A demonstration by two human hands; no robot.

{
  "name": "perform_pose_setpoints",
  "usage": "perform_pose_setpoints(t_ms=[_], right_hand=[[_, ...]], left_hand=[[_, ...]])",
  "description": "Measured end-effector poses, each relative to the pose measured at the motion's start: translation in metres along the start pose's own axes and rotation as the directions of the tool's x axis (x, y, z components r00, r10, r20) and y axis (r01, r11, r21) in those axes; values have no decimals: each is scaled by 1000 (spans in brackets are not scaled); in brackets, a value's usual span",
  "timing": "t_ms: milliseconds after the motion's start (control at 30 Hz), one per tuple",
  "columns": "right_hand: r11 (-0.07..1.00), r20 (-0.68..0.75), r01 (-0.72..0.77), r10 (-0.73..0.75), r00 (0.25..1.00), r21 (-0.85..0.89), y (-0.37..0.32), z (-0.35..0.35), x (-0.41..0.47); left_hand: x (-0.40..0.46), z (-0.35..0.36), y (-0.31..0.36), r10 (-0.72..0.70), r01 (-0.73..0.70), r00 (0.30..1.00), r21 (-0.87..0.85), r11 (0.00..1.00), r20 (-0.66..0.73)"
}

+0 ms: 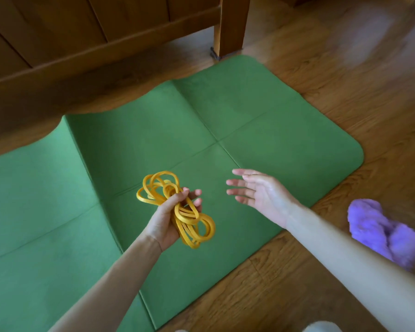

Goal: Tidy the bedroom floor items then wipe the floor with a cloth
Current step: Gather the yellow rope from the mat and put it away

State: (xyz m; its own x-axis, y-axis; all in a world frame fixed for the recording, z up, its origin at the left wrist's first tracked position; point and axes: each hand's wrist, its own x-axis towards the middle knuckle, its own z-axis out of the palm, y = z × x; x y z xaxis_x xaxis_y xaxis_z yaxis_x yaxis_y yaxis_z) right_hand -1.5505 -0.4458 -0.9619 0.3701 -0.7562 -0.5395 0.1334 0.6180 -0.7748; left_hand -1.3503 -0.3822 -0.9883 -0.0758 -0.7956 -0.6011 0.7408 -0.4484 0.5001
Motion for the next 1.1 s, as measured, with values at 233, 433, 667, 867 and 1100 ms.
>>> perform_pose_setpoints(t_ms=[233,433,667,867,1100], right_hand=[[990,-69,-81,89,994,113,-51,31,-35],[984,-78,-124,134,988,128,-136,75,-96],[954,-79,-150,175,981,258,-275,131,-186],[971,3,-135,137,991,197,-405,213,-286],[987,139,-116,100,985,113,-507,332,-400]], left_hand=[[-40,37,54,-27,29,991,10,1000,-133],[-121,107,117,-52,55,977,9,998,-205],[-242,195,226,90,-111,947,-49,993,-309],[-388,265,324,174,-186,919,-1,982,-354],[-555,316,391,244,-262,916,-17,965,-318]])
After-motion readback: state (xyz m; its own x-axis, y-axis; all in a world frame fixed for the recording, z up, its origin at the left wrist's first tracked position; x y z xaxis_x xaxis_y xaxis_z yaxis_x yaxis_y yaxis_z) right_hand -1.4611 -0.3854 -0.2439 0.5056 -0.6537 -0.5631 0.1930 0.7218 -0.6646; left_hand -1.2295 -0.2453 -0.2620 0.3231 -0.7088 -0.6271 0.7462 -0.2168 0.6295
